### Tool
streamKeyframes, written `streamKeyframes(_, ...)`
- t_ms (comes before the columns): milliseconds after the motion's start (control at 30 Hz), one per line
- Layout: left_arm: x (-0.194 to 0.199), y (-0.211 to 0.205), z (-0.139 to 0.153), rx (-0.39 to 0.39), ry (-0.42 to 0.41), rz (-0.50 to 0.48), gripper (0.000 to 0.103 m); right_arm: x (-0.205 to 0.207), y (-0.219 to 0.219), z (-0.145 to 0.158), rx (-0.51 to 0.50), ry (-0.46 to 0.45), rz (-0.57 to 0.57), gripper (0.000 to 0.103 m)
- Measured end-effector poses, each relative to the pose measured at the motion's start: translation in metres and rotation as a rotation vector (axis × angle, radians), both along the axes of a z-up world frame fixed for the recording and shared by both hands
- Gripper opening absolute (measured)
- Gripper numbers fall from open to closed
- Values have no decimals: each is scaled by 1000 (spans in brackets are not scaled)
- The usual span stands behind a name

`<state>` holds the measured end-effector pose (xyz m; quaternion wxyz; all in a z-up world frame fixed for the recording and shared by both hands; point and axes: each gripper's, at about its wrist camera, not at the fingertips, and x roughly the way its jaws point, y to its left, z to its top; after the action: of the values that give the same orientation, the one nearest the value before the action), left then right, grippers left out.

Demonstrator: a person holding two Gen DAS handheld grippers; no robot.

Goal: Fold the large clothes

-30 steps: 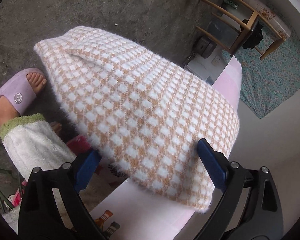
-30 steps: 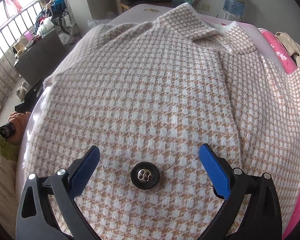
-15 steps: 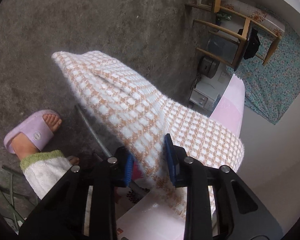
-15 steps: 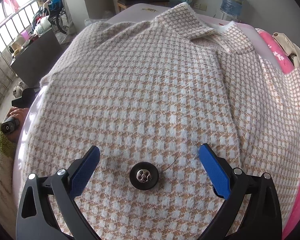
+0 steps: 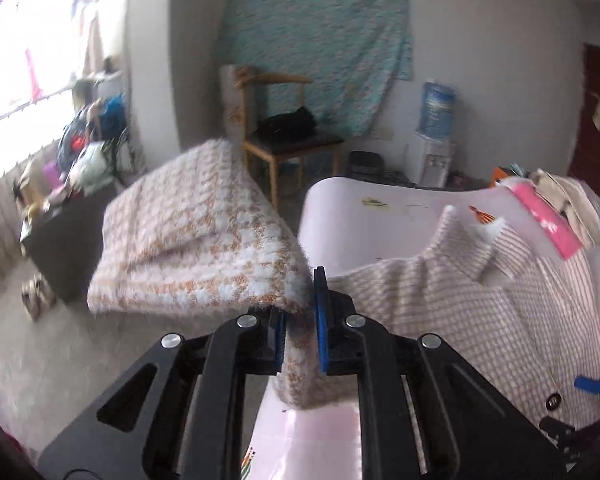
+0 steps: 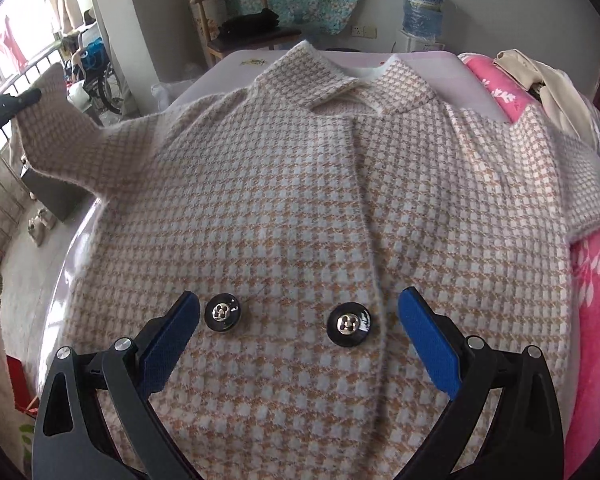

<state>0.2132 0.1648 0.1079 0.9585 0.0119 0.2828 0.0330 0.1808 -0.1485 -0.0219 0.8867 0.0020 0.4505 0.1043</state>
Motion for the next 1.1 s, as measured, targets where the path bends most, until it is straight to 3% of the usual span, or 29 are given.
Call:
streamKeyframes(67,-7,-48,1,60,23,-120,13,-6,-13,4,18,-15,-26,97)
streamKeyframes(133,-17,-87,-15,60,92,-236,26,-11,-26,4,31,-21,-50,97)
streamKeyframes(200,-17,-116,-43,40,190,-316,60,-14,-38,2,45,-11,-75,97)
streamKeyframes(267,-21,-137,-80,55,289,-341,73,-15,-49,-3,61,10,-92,97)
streamKeyframes(333,-35,-151,-112,72,355,-354,73,-16,-57,-7,67,21,-105,97)
streamKeyframes(433,-49,-159,-136,140,368,-322,80,-14,-64,-13,65,38,-109,97)
streamKeyframes(567,-46,-140,-152,78,417,-254,86,-7,-68,-25,53,60,-111,97)
streamKeyframes(700,-45,-114,-156,-33,427,-221,91,-2,-70,-38,29,83,-120,97)
streamKeyframes(933,-43,-110,-162,-20,442,-186,95,0,-78,-46,82,87,-125,97)
streamKeyframes(1100,-39,-115,-162,-12,436,-192,95,-5,-75,-48,59,52,-115,97)
